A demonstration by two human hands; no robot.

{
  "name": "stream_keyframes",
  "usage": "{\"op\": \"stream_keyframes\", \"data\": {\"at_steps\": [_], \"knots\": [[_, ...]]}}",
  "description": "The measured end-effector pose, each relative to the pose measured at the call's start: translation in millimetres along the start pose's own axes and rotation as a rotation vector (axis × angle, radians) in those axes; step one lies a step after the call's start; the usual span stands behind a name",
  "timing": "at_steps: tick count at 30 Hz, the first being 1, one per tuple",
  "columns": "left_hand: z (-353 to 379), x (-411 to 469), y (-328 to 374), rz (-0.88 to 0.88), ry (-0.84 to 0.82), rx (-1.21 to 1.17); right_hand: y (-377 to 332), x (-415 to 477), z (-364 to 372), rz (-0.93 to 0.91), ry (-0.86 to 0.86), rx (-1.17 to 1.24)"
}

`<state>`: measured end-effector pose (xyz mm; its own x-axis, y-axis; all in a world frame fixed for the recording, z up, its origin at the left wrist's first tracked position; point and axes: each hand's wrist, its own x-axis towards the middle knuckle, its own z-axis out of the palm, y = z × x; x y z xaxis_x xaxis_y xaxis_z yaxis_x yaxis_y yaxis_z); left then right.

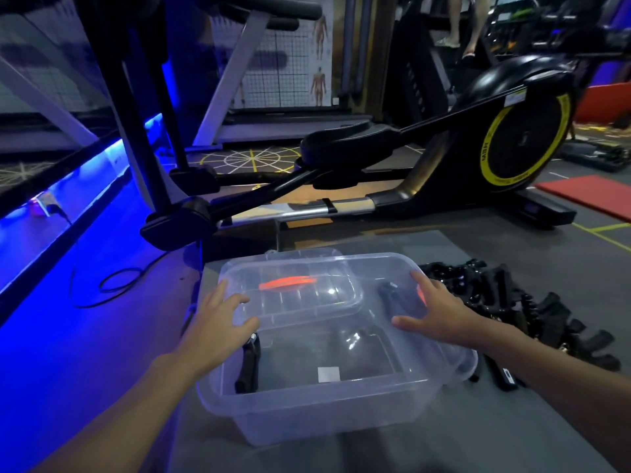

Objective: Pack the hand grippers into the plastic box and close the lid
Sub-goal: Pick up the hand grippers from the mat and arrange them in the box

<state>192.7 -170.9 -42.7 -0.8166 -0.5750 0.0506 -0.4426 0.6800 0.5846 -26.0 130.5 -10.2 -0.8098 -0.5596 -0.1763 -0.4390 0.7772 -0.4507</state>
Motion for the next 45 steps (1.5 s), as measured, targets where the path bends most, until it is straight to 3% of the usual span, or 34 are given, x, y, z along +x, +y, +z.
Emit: {"op": "stream_keyframes", "data": {"at_steps": [7, 12, 16, 21, 28, 36, 40, 45], "knots": [[4.8, 5.8, 1.2, 0.044, 0.009, 0.060, 10.7, -2.0, -1.0, -0.003, -0.001, -0.008], [3.3, 6.9, 20.7, 0.091, 0.029, 0.322, 19.3, 1.4, -3.7, -0.032, 0.014, 0.010], [17.9, 18.0, 67.6, 0.257, 0.026, 0.328, 26.3, 5.7, -10.3, -0.019, 0.125, 0.118], [65.9, 20.6, 158.7, 0.495, -0.111, 0.237, 56.1, 12.3, -22.8, 0.062, 0.208, 0.189], [149.5, 36.0, 244.0, 0.583, -0.308, 0.271, 135.5, 13.4, -20.8, 0.200, 0.153, 0.193], [180.1, 41.5, 242.2, 0.622, -0.288, 0.354, 211.2, 10.3, 65.4, 0.453, 0.187, 0.193], [181.2, 40.7, 243.0, 0.628, -0.293, 0.345, 214.3, 14.8, 93.7, 0.468, 0.321, 0.172], [180.9, 39.8, 242.1, 0.634, -0.282, 0.327, 216.1, 18.8, 107.4, 0.451, 0.364, 0.085]]}}
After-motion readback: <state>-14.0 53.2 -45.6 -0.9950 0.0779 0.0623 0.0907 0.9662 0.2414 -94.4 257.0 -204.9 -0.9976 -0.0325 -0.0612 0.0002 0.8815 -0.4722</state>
